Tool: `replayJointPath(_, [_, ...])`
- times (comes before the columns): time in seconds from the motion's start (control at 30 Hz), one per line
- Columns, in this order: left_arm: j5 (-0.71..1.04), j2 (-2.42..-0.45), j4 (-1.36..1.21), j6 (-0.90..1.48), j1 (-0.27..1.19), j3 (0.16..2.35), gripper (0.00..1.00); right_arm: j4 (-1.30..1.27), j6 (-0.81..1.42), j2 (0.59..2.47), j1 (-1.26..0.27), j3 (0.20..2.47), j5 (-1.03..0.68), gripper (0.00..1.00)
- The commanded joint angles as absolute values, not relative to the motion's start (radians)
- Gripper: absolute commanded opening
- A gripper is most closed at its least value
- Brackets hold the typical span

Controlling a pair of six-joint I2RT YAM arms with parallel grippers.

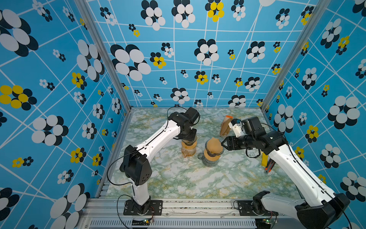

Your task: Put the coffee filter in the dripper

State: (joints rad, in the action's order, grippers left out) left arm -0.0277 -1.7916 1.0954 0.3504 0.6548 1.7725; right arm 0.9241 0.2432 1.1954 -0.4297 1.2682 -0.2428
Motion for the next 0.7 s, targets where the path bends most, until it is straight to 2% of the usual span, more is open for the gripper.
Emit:
replayJointPath(0.0, [-0.039, -1.71, 1.092, 0.367, 0.654, 1.779, 0.42, 0.924, 0.218, 1.187, -0.449, 1.273, -0.282, 0.67])
replayJointPath(0.13, [-0.005, -1.575, 0.972, 0.37, 0.65, 1.647, 0.45, 0.93, 0.219, 1.195, -0.477, 1.283, -0.232, 0.66])
replayJointPath(0.27, [0.027, -1.434, 0.877, 0.364, 0.624, 1.523, 0.61, 0.909, 0.221, 1.188, -0.477, 1.271, -0.216, 0.7])
replayJointPath(0.4, [0.068, -1.287, 0.782, 0.382, 0.55, 1.39, 0.95, 0.923, 0.209, 1.183, -0.477, 1.284, -0.216, 0.79])
replayJointPath(0.43, [0.092, -1.248, 0.756, 0.391, 0.521, 1.354, 0.99, 0.928, 0.202, 1.182, -0.477, 1.288, -0.231, 0.81])
replayJointPath(0.53, [0.151, -1.162, 0.695, 0.399, 0.436, 1.268, 0.99, 0.925, 0.2, 1.17, -0.477, 1.287, -0.23, 0.92])
replayJointPath(0.67, [0.164, -1.088, 0.637, 0.386, 0.35, 1.179, 0.99, 0.9, 0.204, 1.147, -0.478, 1.274, -0.208, 0.99])
